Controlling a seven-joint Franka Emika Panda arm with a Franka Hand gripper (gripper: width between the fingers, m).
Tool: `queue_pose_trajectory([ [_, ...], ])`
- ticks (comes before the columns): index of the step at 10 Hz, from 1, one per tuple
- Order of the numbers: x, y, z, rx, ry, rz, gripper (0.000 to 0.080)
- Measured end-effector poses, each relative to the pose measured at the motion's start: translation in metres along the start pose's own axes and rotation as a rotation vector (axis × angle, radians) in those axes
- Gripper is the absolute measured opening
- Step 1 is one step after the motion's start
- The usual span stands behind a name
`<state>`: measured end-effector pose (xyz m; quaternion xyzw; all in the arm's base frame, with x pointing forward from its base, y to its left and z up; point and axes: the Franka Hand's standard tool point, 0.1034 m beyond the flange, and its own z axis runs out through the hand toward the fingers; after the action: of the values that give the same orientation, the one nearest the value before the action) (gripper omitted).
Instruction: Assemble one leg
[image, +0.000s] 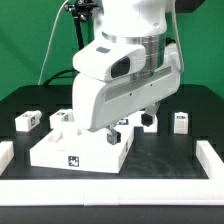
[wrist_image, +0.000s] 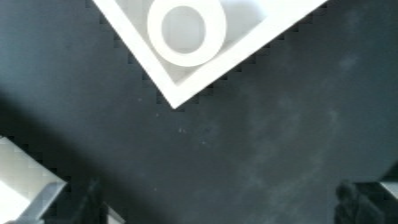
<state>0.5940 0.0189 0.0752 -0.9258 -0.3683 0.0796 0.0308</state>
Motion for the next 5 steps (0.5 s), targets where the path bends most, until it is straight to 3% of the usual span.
queue_pose_trajectory([
  [5,-0.0002,-0.0001,0.0003,0.0,0.0,-0.001,0.065],
])
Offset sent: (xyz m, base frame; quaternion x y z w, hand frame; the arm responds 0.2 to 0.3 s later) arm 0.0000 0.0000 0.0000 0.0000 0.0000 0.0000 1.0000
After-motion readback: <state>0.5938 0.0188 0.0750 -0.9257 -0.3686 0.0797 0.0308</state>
